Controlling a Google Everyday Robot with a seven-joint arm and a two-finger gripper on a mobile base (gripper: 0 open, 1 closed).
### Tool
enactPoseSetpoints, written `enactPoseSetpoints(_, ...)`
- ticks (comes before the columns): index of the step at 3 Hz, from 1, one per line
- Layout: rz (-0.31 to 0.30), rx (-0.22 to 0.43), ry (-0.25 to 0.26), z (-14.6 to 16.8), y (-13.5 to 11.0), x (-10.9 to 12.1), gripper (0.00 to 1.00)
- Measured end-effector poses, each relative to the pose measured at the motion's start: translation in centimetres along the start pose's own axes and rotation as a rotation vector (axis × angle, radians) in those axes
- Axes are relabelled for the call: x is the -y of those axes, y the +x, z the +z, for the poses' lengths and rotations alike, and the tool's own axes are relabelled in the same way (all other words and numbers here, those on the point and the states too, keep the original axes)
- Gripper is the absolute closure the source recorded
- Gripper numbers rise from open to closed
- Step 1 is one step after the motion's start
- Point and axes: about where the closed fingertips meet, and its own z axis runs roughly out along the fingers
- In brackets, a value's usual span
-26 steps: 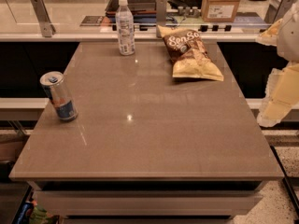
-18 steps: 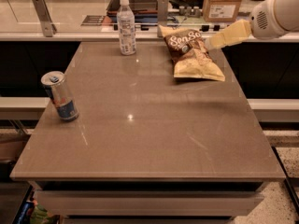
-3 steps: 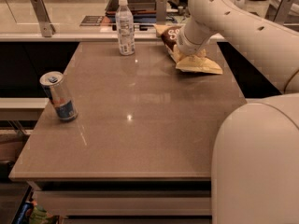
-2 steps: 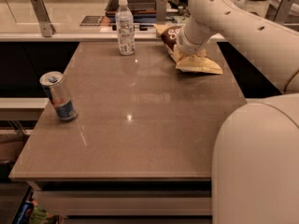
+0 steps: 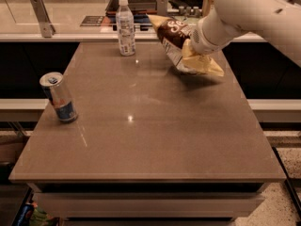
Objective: Move brown chip bag near redbull can
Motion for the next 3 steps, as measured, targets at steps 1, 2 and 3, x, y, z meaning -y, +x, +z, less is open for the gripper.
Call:
enactPoseSetpoints(1, -0.006, 0.070, -0.014, -4.6, 1.7, -1.4, 1.00)
enactPoseSetpoints(2, -0.026, 0.115, -0.042, -7.7, 3.5, -3.4, 1.00)
enactPoseSetpoints(3, -0.053, 0.107, -0.115, -8.5, 5.3, -5.6, 1.00)
